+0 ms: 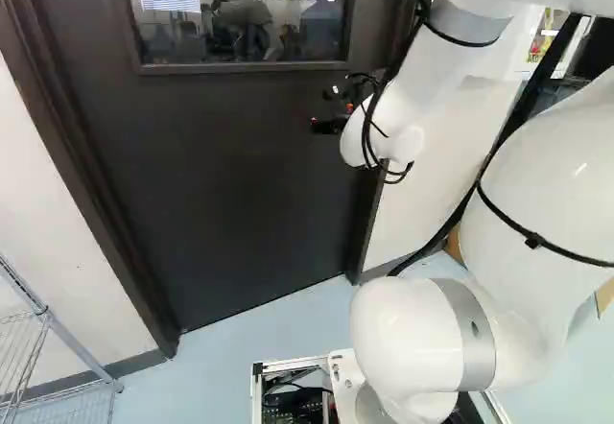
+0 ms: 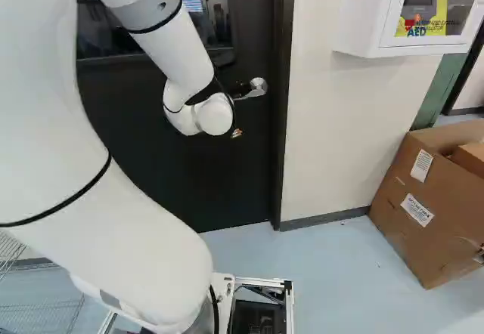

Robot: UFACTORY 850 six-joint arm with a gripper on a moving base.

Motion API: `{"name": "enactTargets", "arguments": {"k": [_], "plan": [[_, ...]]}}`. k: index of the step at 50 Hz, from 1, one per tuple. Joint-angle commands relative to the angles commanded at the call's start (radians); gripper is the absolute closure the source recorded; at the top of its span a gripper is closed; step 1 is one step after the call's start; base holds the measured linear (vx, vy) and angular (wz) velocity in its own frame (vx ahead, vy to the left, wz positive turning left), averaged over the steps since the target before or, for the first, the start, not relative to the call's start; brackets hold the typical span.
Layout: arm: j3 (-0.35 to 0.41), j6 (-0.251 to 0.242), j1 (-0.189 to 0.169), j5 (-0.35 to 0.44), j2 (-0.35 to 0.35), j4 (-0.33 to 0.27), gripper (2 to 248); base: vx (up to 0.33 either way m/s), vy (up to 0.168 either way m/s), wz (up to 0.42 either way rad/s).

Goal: Open the door and move inside

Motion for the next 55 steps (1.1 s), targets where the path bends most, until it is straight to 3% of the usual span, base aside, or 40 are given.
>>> {"name": "enactTargets", "arguments": {"k": [55], "plan": [[0.011,0.0,0.016,0.0,-0.124,0.0,3,0.0,0.0,0.0]]}}
